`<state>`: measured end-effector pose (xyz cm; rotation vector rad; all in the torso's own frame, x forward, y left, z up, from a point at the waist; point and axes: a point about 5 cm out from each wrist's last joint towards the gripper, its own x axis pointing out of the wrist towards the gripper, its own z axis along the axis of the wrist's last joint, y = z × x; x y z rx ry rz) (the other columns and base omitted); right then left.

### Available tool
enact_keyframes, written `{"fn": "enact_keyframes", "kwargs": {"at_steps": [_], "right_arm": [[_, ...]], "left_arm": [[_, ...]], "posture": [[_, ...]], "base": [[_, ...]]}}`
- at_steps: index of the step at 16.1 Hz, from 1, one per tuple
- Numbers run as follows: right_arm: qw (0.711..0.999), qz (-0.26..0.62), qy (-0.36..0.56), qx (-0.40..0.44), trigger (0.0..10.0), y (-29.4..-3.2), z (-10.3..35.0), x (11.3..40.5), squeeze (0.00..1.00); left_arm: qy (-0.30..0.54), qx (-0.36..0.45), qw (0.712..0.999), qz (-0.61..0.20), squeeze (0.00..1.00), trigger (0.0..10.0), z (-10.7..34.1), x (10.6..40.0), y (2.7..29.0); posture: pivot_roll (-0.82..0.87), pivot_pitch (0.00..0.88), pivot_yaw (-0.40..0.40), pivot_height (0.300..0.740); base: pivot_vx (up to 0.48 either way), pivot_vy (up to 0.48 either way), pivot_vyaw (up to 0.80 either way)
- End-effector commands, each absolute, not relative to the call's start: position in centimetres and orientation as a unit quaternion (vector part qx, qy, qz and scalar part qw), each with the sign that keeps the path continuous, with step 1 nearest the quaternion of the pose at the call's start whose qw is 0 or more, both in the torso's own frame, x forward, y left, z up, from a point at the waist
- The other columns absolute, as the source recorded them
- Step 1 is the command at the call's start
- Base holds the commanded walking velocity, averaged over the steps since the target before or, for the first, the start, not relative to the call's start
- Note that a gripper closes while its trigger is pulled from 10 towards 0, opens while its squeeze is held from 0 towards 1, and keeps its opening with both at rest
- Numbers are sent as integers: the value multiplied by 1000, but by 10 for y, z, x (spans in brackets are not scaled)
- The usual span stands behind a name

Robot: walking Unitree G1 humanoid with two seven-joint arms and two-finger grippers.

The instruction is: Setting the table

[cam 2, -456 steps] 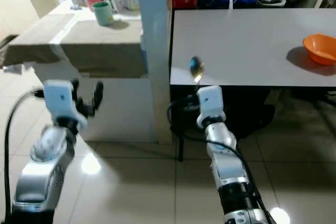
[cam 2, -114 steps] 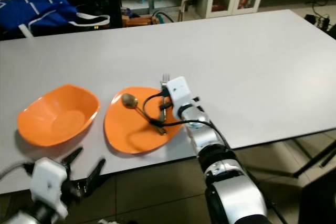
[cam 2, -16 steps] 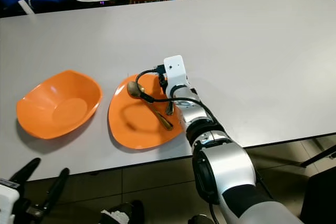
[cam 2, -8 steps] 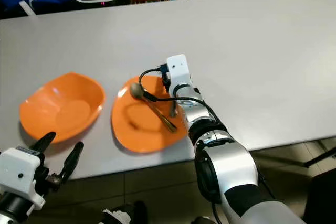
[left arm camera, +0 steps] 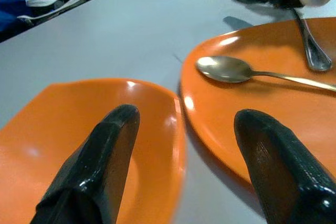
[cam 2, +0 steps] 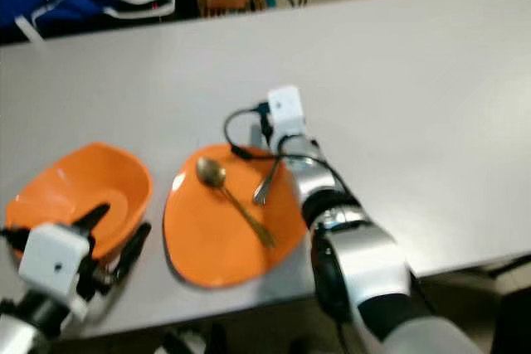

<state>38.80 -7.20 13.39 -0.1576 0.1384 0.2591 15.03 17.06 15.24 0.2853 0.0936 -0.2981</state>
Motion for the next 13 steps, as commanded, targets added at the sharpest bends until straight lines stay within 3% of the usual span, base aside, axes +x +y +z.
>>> {"fn": "enact_keyframes", "kwargs": {"at_steps": [1, 7, 13], "right_arm": [[985, 134, 74, -80, 10000, -67, 131, 386, 0], [987, 110, 79, -85, 10000, -75, 130, 387, 0], [990, 113, 27, -86, 10000, -72, 148, 392, 0]], "left_arm": [[57, 149, 976, -151, 0, 10000, 152, 148, 171], [67, 146, 976, -148, 0, 10000, 151, 149, 173], [70, 148, 976, -147, 0, 10000, 150, 151, 172]], "posture": [[167, 155, 100, 740], [163, 162, 100, 740], [147, 170, 98, 740]], "base": [[0, 0, 0], [0, 0, 0], [0, 0, 0]]}}
